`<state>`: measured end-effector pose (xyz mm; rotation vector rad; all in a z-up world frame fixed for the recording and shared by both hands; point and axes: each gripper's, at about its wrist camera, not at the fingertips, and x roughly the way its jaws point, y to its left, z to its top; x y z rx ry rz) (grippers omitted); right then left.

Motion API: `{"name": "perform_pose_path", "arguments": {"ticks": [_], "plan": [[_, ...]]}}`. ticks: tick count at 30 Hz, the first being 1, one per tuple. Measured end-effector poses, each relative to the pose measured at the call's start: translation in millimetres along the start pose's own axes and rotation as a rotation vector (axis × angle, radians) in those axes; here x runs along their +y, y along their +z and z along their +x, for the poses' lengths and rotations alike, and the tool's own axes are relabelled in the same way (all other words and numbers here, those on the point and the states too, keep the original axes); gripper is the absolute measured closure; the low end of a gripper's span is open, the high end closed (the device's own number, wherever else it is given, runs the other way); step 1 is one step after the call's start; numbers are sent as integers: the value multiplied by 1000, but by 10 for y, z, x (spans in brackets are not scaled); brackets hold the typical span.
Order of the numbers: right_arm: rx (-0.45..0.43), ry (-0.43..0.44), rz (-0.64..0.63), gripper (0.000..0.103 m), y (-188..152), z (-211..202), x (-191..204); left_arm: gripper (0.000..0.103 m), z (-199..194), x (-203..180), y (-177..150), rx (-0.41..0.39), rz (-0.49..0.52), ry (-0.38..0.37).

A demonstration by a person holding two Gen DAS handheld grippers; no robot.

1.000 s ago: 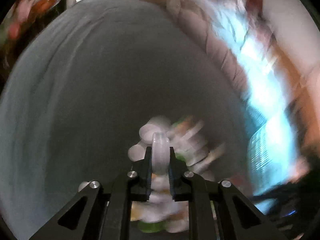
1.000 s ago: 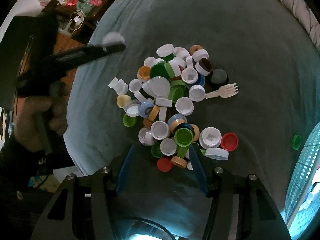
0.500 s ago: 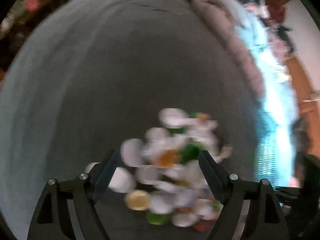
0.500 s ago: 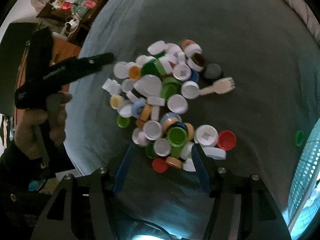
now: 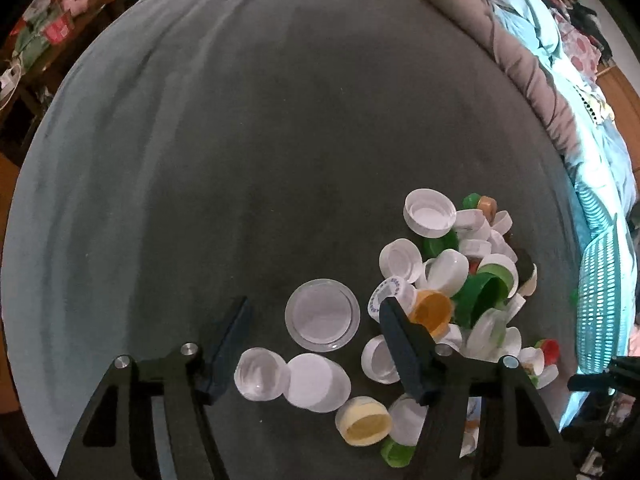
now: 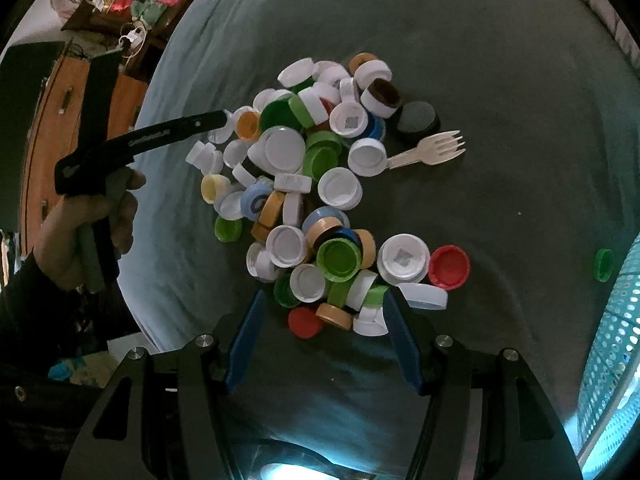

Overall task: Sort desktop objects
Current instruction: 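Grasp a white cap with the left gripper while the right gripper grasps a white cap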

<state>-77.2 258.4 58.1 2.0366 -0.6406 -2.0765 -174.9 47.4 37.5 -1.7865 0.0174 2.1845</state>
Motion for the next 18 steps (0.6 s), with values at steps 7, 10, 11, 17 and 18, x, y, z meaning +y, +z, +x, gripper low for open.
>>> {"name": "perform_pose_path", "arguments": {"ticks": [7,10,11,17,18], "plan": [[-72,-11,-71,47,106,-82,156,53,168,85,-51,16,-38,29],[-170,-18,-151,56,302,-200,290,60,46,184,-42,-30,-68,29],[-188,-23,-174,58,384,-200,327,60,-5,198,-41,-46,-73,32],[-219,-55,-276,59,1093,115,516,60,-40,349,10,-67,-114,17],[-216,-64,-285,59,1224,194,532,60,-39,350,13,-70,-117,12]]}}
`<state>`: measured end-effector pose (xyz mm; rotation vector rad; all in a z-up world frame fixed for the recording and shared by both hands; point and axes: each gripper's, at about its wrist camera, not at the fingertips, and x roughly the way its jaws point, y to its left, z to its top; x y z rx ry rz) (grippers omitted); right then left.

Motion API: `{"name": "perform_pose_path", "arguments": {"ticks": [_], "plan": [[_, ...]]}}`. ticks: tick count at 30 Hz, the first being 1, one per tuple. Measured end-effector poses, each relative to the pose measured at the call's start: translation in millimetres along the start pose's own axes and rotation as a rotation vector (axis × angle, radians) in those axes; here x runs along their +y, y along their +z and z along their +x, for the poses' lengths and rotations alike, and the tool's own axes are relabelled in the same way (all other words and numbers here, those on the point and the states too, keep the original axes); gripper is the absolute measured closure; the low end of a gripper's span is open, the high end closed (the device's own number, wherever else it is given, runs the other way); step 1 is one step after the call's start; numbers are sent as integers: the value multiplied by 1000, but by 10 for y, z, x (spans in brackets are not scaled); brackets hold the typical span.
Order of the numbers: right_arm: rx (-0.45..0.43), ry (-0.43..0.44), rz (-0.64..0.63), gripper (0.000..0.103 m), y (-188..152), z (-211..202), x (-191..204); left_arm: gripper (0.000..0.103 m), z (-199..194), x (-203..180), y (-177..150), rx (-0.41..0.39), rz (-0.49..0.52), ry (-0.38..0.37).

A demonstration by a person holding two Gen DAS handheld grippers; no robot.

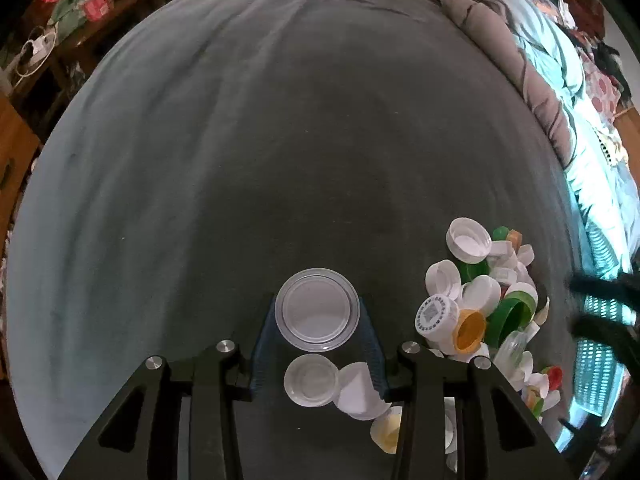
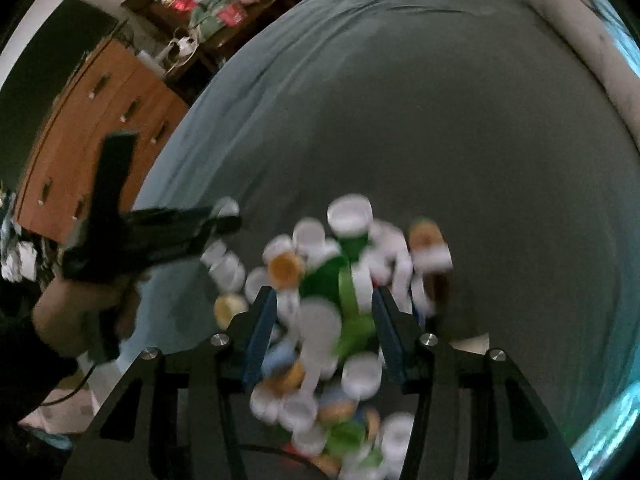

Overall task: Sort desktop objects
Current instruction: 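Grasp a white cap with the left gripper while the right gripper grasps a white cap, then carry both white caps over the blue basket and open both grippers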

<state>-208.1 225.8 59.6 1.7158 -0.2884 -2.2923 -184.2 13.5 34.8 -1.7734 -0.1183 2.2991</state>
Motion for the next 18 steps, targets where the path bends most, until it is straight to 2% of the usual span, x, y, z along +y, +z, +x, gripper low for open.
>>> {"name": "perform_pose_path", "arguments": {"ticks": [7,12,15,18], "plan": [[81,-36,-4,58,382,506,-89,60,-48,113,-19,-12,-34,-36],[114,-90,-32,58,409,749,-12,60,-88,218,-81,-8,-35,-50],[138,-114,-59,58,403,890,12,60,-41,153,-62,-5,-42,-50],[133,-123,-57,68,410,881,10,60,-59,114,-53,-7,-50,-48]]}}
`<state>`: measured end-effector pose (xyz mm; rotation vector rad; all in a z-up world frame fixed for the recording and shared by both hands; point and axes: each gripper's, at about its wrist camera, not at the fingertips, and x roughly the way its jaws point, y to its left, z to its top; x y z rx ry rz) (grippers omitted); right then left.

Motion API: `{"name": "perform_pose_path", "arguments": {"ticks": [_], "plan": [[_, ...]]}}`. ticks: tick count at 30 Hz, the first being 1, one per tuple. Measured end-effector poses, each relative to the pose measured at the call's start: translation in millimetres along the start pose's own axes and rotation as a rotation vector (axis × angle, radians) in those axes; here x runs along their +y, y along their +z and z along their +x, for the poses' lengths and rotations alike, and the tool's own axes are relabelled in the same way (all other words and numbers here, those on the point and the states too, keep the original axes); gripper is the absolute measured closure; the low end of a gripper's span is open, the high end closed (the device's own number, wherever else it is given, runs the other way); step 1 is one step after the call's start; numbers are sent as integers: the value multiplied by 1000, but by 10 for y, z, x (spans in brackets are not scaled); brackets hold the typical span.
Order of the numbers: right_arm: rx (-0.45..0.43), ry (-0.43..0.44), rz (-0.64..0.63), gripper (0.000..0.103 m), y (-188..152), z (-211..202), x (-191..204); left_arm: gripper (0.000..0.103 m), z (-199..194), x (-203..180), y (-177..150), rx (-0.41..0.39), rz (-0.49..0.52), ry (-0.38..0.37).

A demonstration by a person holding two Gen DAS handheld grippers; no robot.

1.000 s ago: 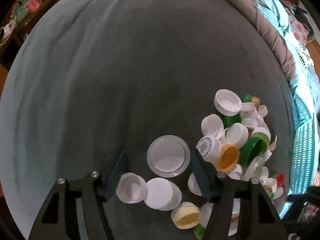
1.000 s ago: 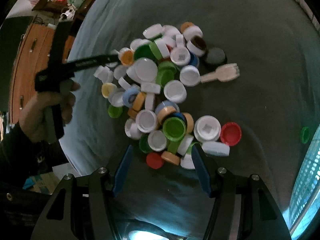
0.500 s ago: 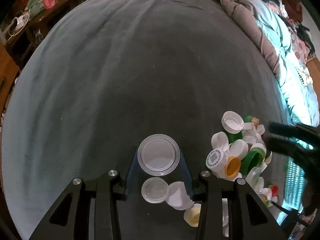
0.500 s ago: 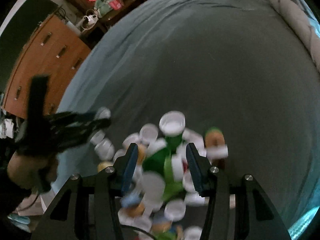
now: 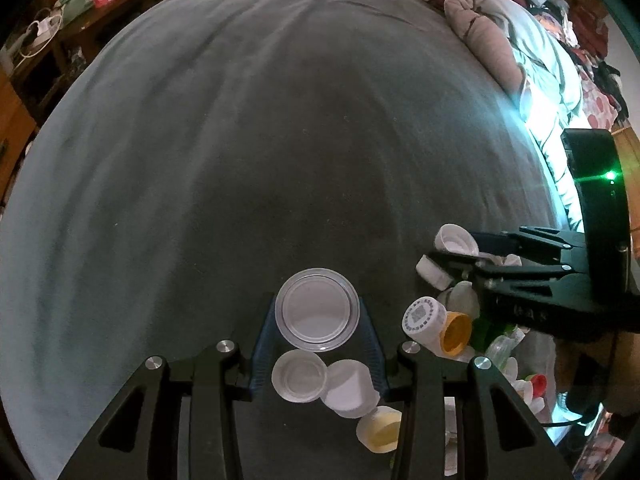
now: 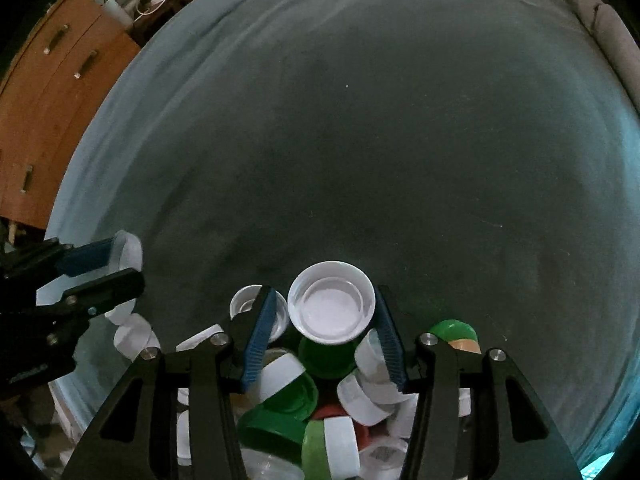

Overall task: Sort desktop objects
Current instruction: 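Carry both white caps over the blue basket and open both grippers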

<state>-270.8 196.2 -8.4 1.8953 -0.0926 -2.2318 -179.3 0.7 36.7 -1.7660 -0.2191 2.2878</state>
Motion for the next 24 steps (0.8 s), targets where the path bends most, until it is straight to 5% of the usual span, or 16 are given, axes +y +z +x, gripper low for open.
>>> {"name": "perform_pose_path", "arguments": {"ticks": [11,24], "plan": [[-177,90,23,68,-525,-1376,305,60,-750,-472,163,-77,92,52],[-397,41,150,68,-1308,-2860,-112,60,-1683,-2199,371,-198,371,46]]}}
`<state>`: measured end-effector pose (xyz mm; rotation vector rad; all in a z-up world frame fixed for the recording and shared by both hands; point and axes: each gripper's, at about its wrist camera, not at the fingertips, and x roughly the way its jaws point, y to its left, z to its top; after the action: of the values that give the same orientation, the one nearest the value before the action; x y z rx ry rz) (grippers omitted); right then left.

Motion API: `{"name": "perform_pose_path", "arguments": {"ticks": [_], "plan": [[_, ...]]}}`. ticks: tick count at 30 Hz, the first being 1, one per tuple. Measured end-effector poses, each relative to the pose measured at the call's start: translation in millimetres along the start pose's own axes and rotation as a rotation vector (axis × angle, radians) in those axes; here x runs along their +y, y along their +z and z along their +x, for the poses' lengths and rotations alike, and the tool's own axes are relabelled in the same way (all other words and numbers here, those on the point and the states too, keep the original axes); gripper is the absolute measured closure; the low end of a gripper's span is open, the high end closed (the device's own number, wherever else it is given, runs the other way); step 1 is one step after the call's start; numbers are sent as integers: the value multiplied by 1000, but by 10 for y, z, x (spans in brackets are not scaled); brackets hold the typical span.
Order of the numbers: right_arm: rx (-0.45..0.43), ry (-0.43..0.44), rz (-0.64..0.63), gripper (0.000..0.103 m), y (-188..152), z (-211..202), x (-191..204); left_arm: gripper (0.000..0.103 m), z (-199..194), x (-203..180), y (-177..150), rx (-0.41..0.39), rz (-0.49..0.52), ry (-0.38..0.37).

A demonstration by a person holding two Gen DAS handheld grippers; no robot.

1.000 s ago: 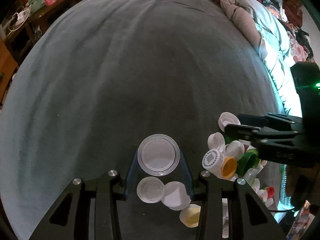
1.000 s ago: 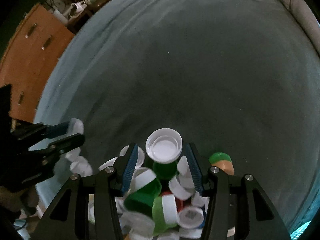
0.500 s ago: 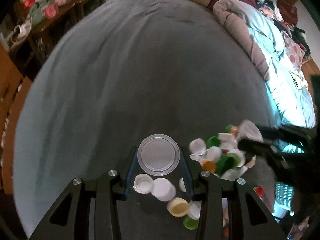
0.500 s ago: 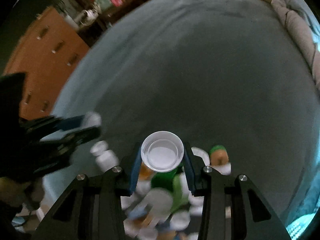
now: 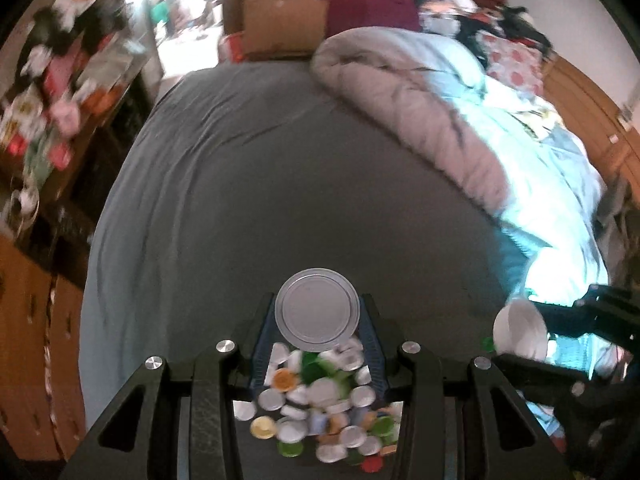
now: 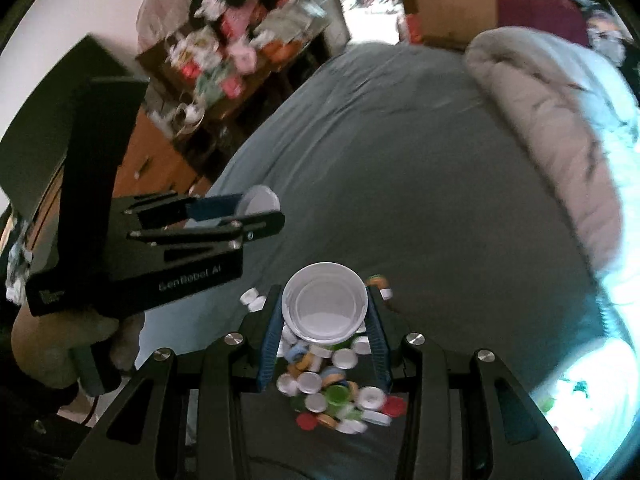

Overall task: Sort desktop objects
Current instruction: 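Carry both white caps over the blue basket and open both grippers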

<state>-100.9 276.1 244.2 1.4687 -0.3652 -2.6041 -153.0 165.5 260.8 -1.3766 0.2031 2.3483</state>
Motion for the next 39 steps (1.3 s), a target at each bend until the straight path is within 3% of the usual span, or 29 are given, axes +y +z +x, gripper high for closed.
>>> {"name": "perform_pose_path", "arguments": {"ticks": [10,20,31,39], "plan": [[-132,-88,138,68,-162,-864,-717,60,-372,-1011,442,-61,160,-8],[-202,-145,237,68,-579,-1632,-1444,60,-465,-2016,558,-66,273,-44],[-218,-216,348,68,-1155,-2251,-2062,60,-250,-3188,337,44,382,-155],[-183,-241,406,68,-1494,-2409,-2415,60,-94,-3899,63,140,443,-226]]}}
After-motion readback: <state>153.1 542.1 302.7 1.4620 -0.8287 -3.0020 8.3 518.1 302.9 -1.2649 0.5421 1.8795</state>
